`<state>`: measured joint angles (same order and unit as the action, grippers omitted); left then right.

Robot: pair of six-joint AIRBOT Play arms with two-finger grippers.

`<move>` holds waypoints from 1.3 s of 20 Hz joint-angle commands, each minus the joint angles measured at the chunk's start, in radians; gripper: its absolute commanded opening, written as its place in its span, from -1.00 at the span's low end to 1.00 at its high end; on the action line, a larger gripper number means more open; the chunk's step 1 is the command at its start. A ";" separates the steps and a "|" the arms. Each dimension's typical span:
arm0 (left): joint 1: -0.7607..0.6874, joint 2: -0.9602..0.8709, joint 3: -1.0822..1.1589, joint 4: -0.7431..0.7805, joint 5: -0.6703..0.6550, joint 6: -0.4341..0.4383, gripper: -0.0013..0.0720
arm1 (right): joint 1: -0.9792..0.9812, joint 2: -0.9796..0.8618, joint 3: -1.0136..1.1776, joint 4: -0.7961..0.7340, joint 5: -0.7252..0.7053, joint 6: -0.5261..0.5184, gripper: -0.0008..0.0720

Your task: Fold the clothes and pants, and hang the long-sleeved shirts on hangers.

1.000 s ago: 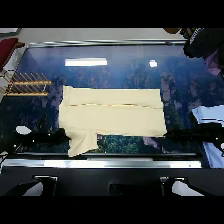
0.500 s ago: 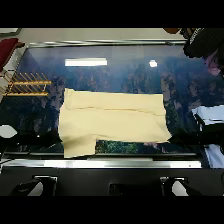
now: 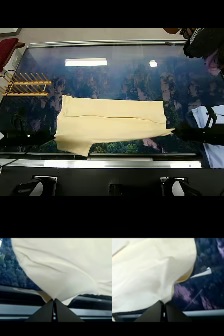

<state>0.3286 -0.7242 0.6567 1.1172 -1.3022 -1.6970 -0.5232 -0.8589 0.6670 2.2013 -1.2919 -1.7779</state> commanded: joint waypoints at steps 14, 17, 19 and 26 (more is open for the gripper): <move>-0.119 -0.849 0.842 0.002 0.100 0.093 -0.93 | 0.360 -0.563 0.527 -0.250 0.348 0.146 -0.90; -0.134 -0.949 0.972 0.006 0.076 0.080 -0.93 | 0.360 -0.623 0.603 -0.250 0.344 0.149 -0.90; -0.146 -1.010 1.034 0.021 0.064 0.061 -0.93 | 0.360 -0.660 0.628 -0.251 0.336 0.152 -0.90; -0.160 -1.156 1.061 0.041 0.075 0.047 -0.64 | 0.355 -0.793 0.630 -0.251 0.291 0.191 -0.45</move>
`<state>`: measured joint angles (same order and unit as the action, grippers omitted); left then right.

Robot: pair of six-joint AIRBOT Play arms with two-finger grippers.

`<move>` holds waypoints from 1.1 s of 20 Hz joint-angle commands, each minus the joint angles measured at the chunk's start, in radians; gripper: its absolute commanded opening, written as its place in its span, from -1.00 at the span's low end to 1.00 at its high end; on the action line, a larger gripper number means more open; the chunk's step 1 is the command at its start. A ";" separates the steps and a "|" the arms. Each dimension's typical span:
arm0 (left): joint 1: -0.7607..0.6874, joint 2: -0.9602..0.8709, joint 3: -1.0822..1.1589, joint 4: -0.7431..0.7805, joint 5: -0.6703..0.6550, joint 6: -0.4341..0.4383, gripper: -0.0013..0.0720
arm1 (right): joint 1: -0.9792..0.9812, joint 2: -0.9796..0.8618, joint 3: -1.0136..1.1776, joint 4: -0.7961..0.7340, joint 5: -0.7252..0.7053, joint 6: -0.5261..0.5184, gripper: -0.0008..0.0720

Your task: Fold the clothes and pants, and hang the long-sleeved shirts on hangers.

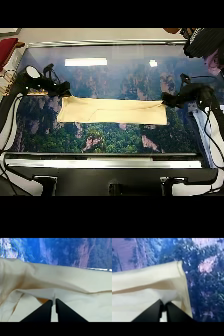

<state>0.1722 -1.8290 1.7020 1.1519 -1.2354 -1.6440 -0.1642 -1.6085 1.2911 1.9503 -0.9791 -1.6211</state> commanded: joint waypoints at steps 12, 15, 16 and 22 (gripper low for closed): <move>-0.005 0.040 0.294 0.278 -0.116 -0.041 0.74 | -0.287 -0.117 0.080 0.306 -0.386 -0.198 0.82; -0.006 0.052 0.294 0.278 -0.146 -0.041 0.74 | -0.287 -0.169 0.080 0.366 -0.409 -0.224 0.84; -0.005 0.052 0.293 0.278 -0.160 -0.041 0.74 | -0.287 -0.180 0.080 0.370 -0.404 -0.228 0.84; -0.006 0.051 0.293 0.277 -0.171 -0.041 0.74 | -0.245 -0.215 0.080 0.409 -0.360 -0.230 0.84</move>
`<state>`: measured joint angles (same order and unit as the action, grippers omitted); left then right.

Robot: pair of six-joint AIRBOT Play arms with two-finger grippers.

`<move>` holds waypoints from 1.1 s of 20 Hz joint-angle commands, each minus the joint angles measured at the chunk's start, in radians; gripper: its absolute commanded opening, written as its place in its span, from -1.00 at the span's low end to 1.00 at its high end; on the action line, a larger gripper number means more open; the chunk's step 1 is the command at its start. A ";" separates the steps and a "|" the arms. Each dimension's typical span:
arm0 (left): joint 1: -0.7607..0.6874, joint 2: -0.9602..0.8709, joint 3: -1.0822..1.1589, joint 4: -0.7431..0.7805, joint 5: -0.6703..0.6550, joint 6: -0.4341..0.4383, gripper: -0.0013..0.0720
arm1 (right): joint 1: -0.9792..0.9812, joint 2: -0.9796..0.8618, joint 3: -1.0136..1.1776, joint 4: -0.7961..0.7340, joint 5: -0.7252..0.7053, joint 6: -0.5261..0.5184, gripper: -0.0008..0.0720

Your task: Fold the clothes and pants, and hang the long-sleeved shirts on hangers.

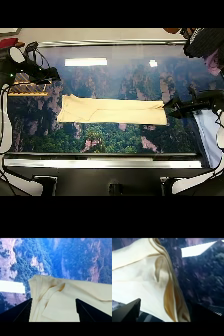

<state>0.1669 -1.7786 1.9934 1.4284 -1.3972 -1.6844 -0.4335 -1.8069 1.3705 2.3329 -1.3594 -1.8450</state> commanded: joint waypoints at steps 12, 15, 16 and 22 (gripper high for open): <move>0.000 0.000 -0.001 -0.018 -0.011 0.000 0.70 | 0.158 -0.021 0.001 -0.048 0.199 0.061 -0.87; -0.002 -0.002 -0.030 -0.073 -0.012 0.000 0.63 | 0.156 0.045 0.003 -0.053 0.190 0.098 -0.90; -0.007 -0.004 -0.046 -0.096 -0.012 0.000 0.19 | 0.156 0.071 0.015 -0.071 0.172 0.124 -0.90; -0.137 -0.037 -0.211 -0.272 0.117 -0.005 -0.92 | 0.156 0.184 0.188 -0.215 -0.045 0.264 -0.90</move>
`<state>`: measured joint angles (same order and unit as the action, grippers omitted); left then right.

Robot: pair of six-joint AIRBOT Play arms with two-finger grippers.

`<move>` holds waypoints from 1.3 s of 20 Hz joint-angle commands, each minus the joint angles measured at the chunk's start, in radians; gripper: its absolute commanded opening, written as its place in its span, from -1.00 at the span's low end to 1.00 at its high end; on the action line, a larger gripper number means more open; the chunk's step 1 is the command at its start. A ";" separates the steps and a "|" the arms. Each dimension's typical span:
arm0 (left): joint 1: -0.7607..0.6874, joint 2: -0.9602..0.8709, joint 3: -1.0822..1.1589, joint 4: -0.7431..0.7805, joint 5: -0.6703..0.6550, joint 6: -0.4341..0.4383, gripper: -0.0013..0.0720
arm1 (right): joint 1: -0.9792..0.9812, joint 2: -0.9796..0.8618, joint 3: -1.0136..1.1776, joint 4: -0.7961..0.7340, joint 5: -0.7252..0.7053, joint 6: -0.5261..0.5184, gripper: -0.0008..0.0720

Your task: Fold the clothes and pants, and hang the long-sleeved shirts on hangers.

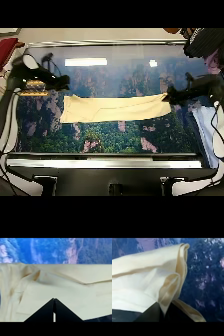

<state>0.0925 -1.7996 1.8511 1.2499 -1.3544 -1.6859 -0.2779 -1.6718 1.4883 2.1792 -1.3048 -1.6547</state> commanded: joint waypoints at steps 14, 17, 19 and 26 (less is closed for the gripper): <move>-0.607 -0.258 -0.102 -0.401 0.592 -0.277 -0.93 | 0.001 0.198 0.230 -0.086 -0.246 0.167 -0.90; -0.649 -0.299 -0.090 -0.479 0.651 -0.286 -0.93 | 0.001 0.222 0.230 -0.085 -0.258 0.166 -0.90; -0.673 -0.332 -0.054 -0.520 0.665 -0.286 -0.93 | 0.001 0.238 0.230 -0.084 -0.257 0.166 -0.90; -0.647 -0.320 -0.018 -0.512 0.480 -0.222 -0.93 | 0.002 0.248 0.230 -0.009 -0.244 0.144 -0.89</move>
<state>-0.5789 -2.1361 1.8252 0.7315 -0.7692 -1.9522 -0.2775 -1.4269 1.7172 2.1216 -1.5574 -1.4963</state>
